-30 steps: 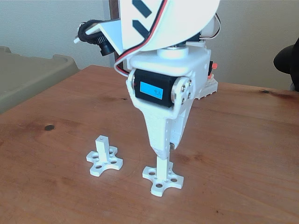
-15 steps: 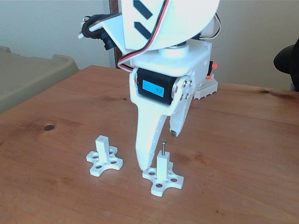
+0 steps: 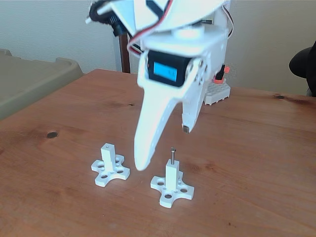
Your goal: Grab the screw and set it in the hole.
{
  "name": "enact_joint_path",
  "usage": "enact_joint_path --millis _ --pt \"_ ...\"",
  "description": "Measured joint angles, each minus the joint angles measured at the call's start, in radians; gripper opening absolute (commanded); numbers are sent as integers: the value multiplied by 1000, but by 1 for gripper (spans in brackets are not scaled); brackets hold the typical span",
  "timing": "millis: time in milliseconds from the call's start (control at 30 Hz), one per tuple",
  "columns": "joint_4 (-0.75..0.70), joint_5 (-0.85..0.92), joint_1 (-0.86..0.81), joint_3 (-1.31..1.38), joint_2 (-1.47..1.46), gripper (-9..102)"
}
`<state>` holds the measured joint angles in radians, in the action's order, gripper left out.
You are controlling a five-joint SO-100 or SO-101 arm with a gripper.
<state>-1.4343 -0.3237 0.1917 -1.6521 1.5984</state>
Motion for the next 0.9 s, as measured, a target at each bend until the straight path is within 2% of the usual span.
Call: enact_joint_path --millis 467,733,900 --pt "78 52 -84 -221 316 44" --pt "156 121 -110 -457 646 34" --pt "201 146 -115 -623 833 33"
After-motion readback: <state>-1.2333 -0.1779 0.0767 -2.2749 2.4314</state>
